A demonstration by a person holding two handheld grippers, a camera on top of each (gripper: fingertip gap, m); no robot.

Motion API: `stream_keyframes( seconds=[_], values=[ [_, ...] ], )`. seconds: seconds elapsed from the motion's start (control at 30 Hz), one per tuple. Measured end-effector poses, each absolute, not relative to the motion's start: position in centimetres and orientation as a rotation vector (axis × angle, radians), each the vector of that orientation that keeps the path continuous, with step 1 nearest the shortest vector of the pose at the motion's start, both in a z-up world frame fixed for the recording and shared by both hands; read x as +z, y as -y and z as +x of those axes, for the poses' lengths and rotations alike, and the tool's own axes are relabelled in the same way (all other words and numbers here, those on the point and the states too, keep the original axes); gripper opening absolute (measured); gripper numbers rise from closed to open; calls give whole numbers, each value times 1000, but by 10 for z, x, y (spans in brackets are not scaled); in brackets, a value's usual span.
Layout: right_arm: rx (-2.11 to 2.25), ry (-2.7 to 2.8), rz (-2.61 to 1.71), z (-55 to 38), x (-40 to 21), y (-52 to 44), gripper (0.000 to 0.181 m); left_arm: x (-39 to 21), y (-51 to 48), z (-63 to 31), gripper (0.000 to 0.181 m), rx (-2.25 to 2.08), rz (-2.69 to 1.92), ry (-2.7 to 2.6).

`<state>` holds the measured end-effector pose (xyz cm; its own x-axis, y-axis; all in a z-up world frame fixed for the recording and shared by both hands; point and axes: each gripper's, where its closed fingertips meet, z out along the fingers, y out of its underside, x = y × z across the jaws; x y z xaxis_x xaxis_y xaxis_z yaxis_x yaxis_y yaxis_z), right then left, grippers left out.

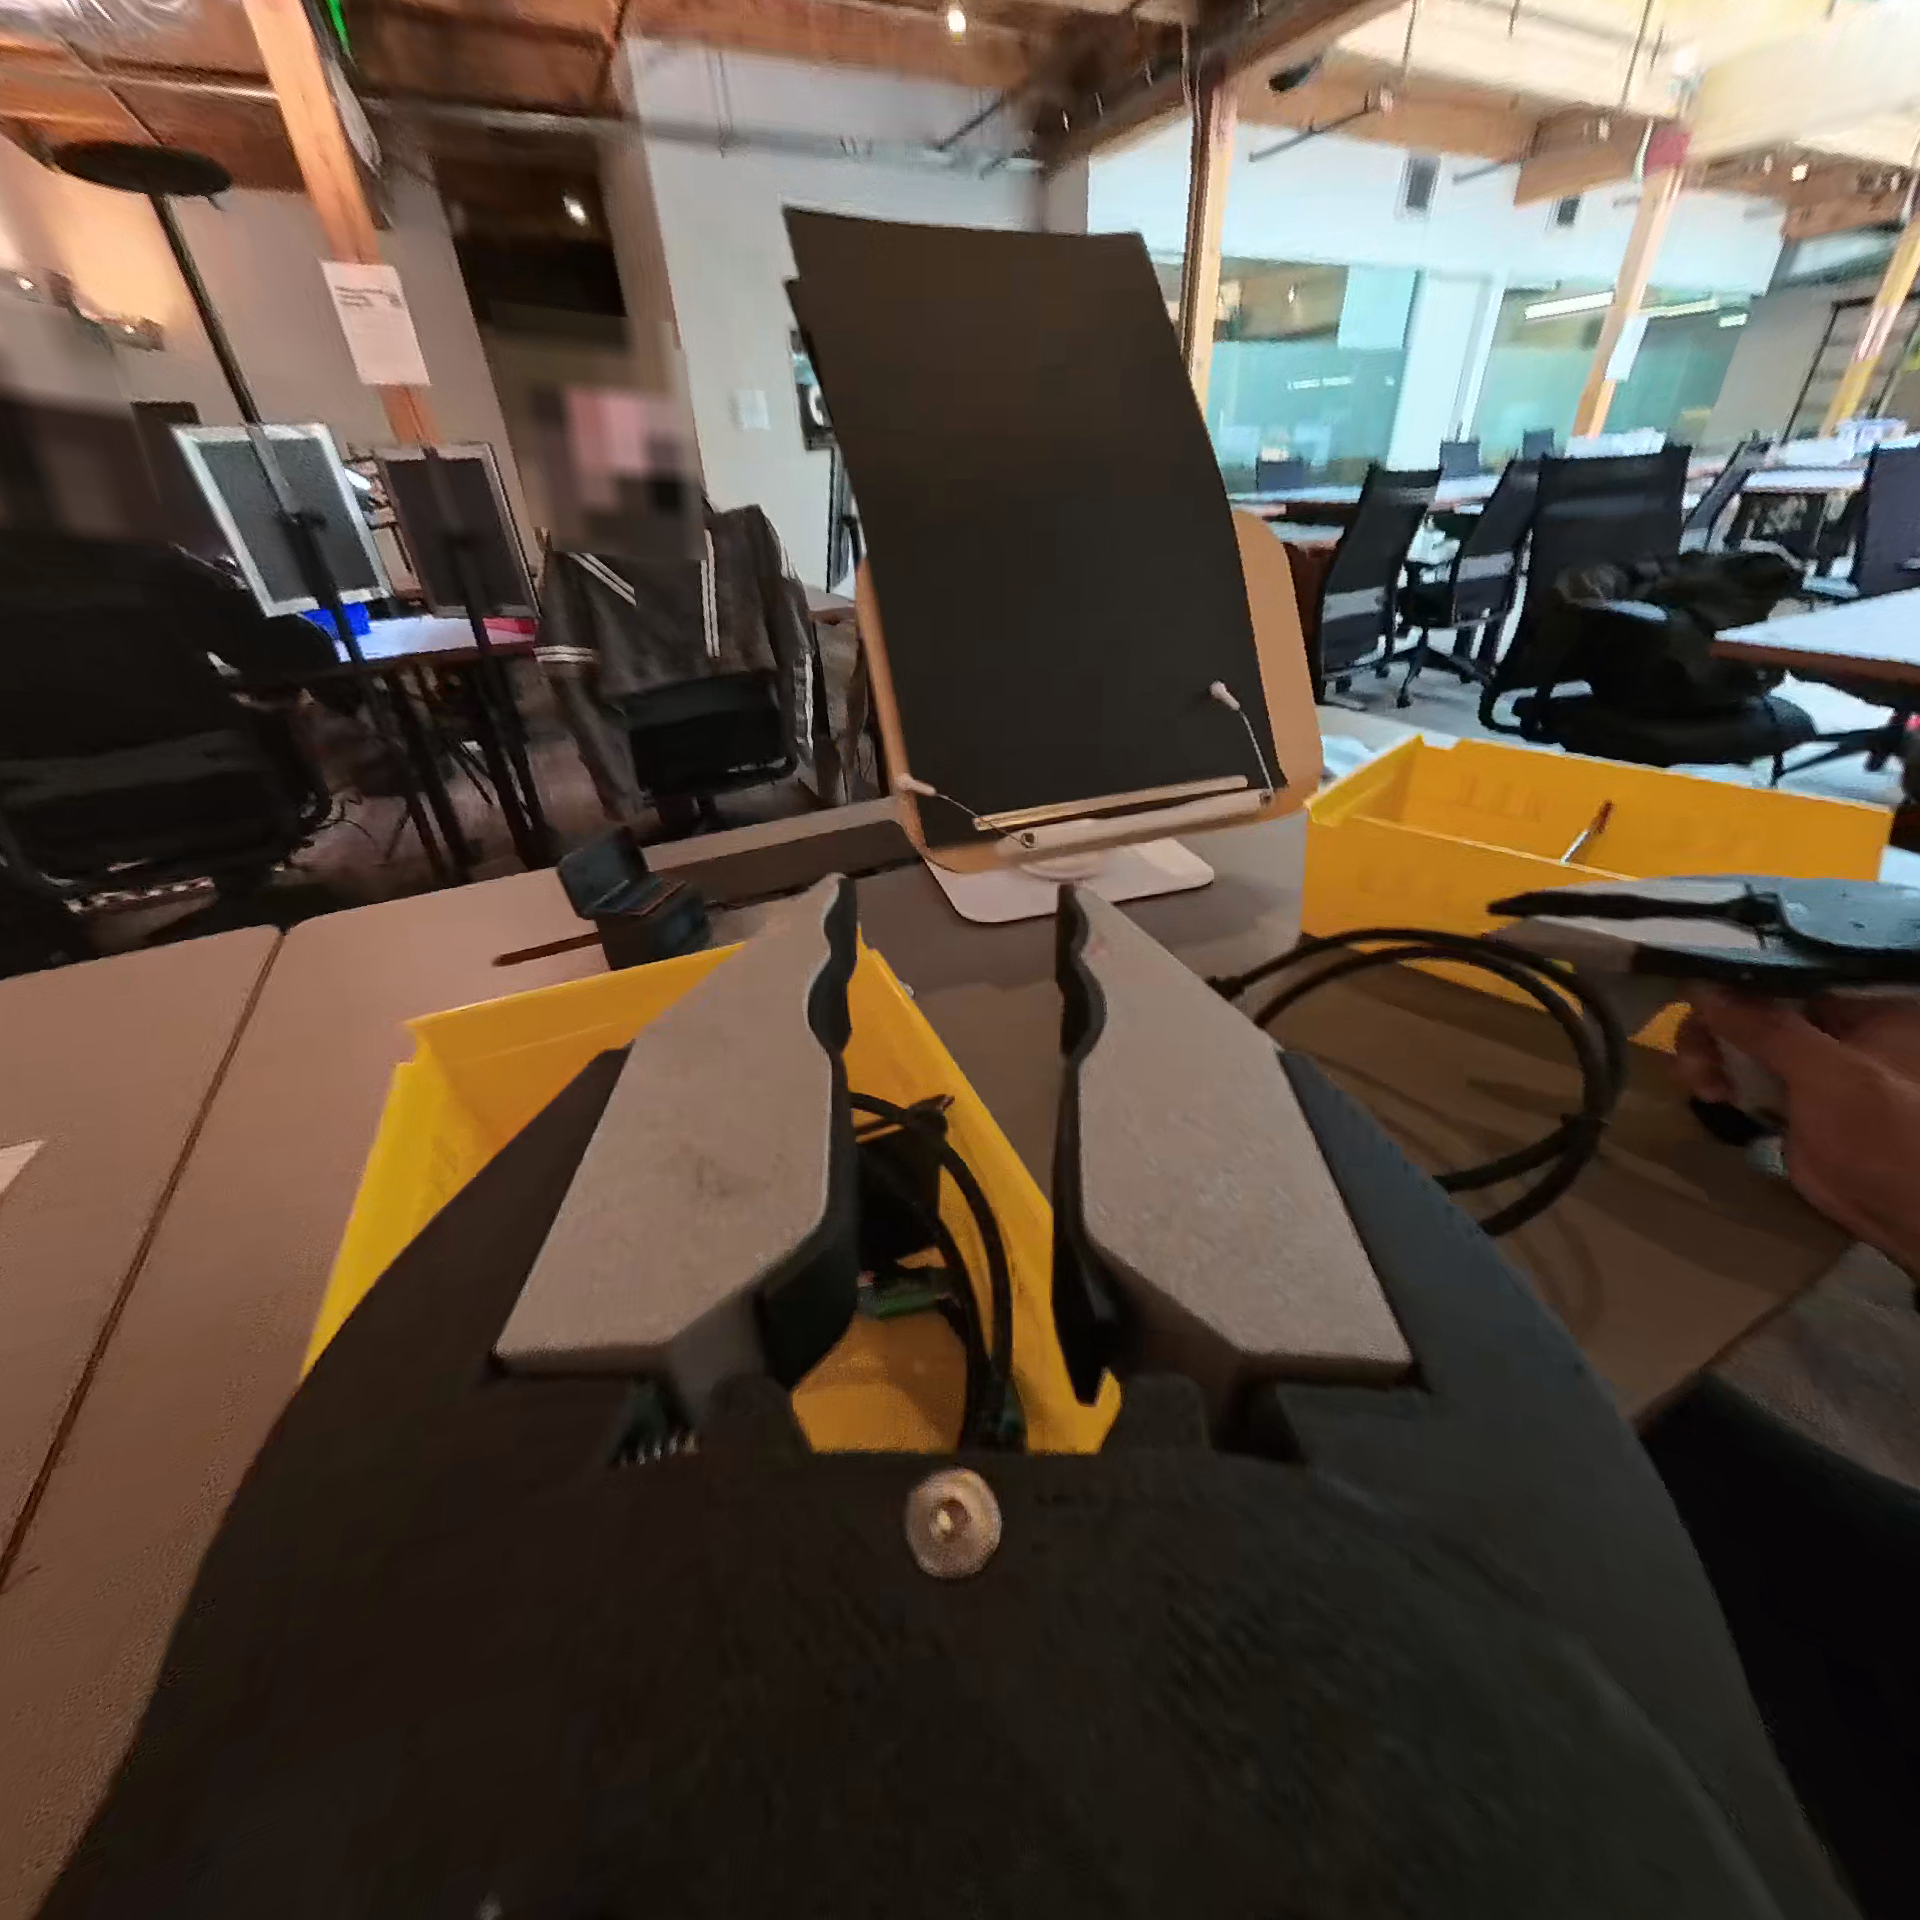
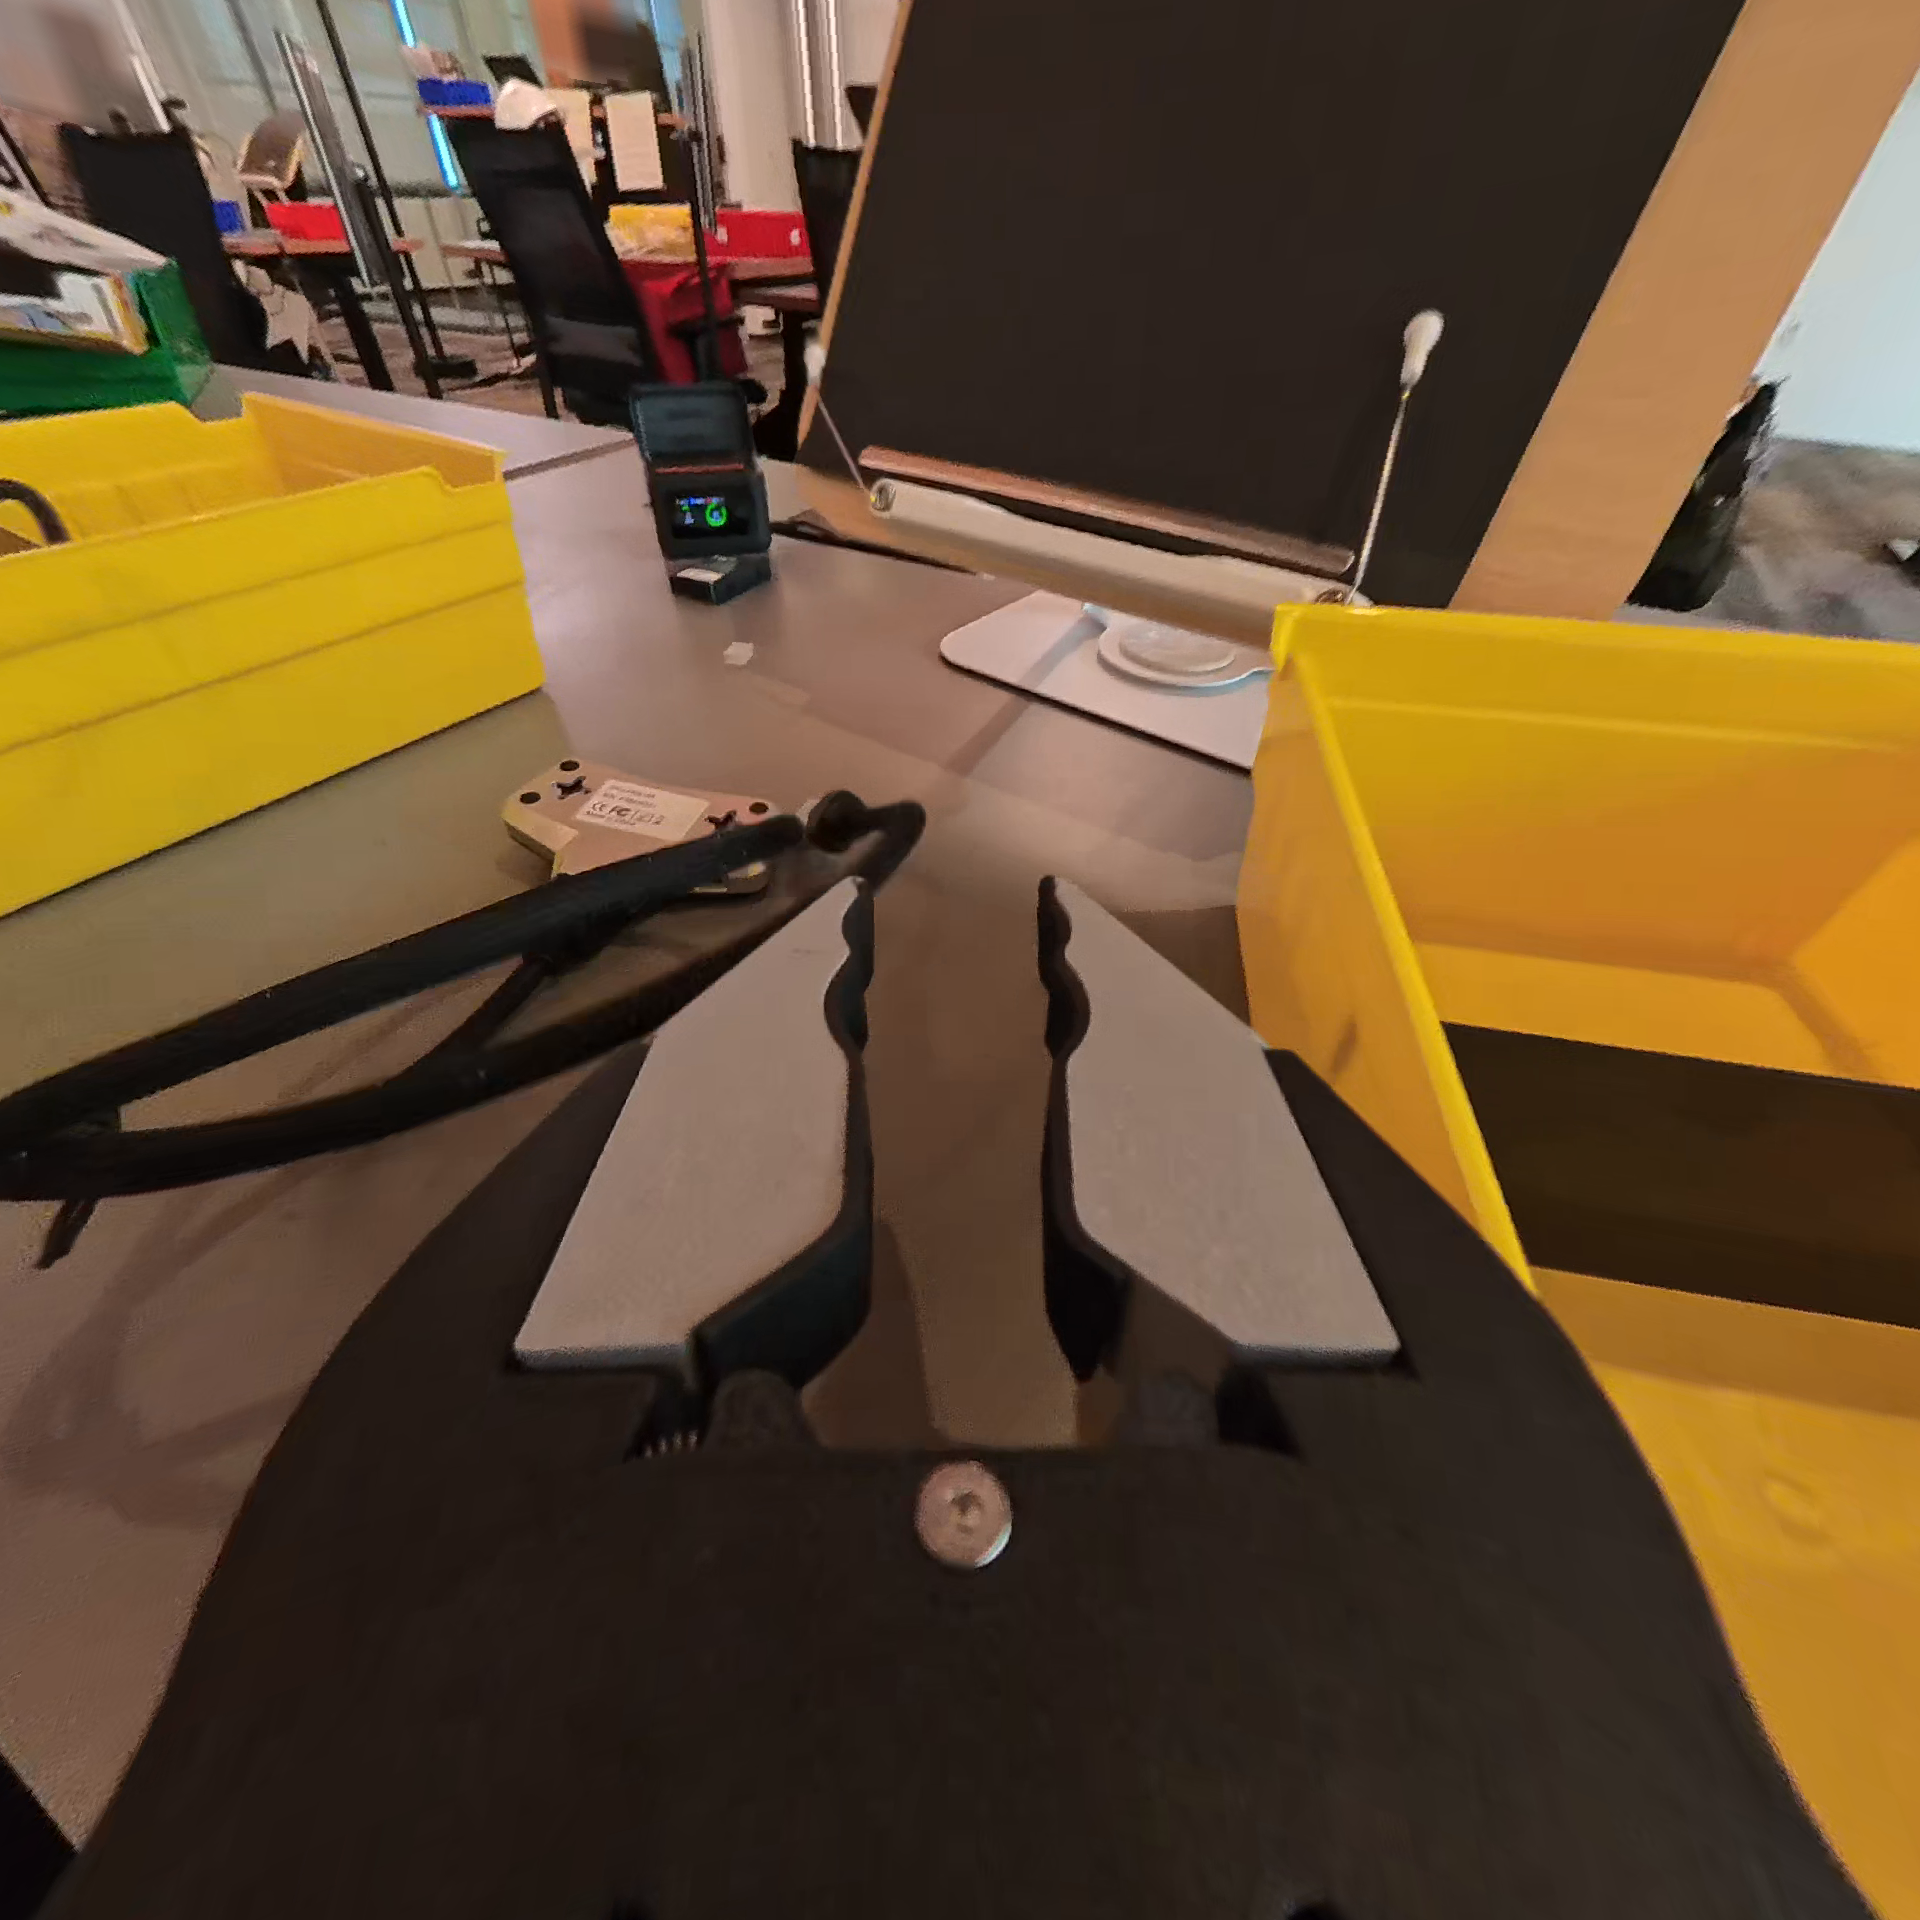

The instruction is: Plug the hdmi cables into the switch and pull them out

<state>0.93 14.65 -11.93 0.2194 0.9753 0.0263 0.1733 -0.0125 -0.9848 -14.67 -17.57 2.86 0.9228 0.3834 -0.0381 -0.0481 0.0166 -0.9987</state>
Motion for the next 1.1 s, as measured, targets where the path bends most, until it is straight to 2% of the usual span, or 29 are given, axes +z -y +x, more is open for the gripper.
stream_keyframes(
  seconds=[0.17, 0.2, 0.27, 0.33, 0.43, 0.57, 0.67, 0.77, 0.8, 0.87, 0.93, 1.1],
  values=[
    [894, 998, -1338, 31, -91, -155, 25, 38, 195, -150, 36, 300, -1465, 287],
    [911, 971, -1322, 36, -84, -152, 21, 41, 198, -149, 36, 313, -1459, 275],
    [974, 998, -1247, 37, -69, -127, 0, 44, 206, -150, 35, 360, -1452, 267],
    [979, 1089, -1210, 22, -63, -98, 0, 46, 213, -154, 34, 398, -1450, 277],
    [827, 1345, -1366, -15, -89, -74, 1, 50, 219, -155, 32, 387, -1425, 287],
    [693, 1565, -1537, -64, -122, -66, 16, 51, 220, -153, 30, 378, -1429, 300],
    [680, 1706, -1697, -94, -154, -60, 43, 53, 223, -149, 32, 411, -1429, 286],
    [721, 1798, -1739, -112, -170, -36, 84, 57, 229, -148, 32, 412, -1410, 282],
    [665, 1789, -1703, -117, -170, -37, 86, 58, 230, -149, 32, 408, -1401, 284],
    [461, 1727, -1608, -128, -170, -52, 77, 60, 233, -151, 31, 392, -1381, 291],
    [295, 1765, -1545, -136, -181, -62, 60, 61, 232, -151, 31, 365, -1367, 289],
    [80, 1914, -1334, -142, -186, -67, 43, 57, 228, -146, 31, 370, -1402, 265]
  ],
)
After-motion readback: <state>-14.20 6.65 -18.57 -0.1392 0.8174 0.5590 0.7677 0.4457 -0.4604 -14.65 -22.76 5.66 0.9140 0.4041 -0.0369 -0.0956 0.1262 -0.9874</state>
